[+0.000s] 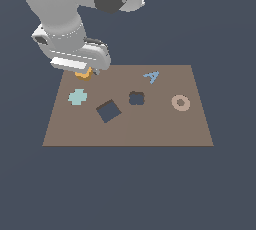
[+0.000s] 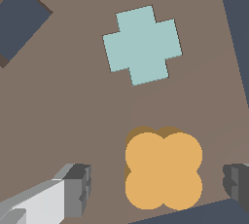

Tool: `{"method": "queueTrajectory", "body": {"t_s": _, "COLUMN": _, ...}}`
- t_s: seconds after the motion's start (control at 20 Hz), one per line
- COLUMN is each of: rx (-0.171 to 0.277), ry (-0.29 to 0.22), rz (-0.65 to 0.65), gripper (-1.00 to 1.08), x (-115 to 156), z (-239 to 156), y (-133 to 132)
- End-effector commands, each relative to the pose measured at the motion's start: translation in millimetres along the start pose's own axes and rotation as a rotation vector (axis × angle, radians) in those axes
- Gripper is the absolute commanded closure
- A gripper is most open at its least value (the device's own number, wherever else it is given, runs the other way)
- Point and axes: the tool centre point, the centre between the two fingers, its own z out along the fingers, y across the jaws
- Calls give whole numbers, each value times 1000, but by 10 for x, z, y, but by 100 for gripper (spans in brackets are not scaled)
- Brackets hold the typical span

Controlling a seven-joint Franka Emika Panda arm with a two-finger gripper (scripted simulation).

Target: Insert a designated object into the corresponding slot on a board.

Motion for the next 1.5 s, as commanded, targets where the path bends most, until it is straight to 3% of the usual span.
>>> {"method": "queueTrajectory", "body": {"t_s": 0.0, "rx": 1, "ry": 3, "rz": 6, "gripper": -92, "x": -14, "z": 40, "y": 51}}
{"method": "queueTrajectory", "body": {"t_s": 0.75, "rx": 3, "ry": 3, "rz": 7, "gripper": -92, "x": -16, "z": 253, "y": 60}}
{"method": "queueTrajectory", "body": {"t_s": 0.8, "rx": 3, "ry": 3, "rz": 7, "gripper": 108, "x": -16, "z": 253, "y": 60}}
{"method": "queueTrajectory", "body": {"t_s": 1.45, "rx": 3, "ry": 2, "rz": 4, "gripper": 108, "x": -19, "z": 246, "y": 60}}
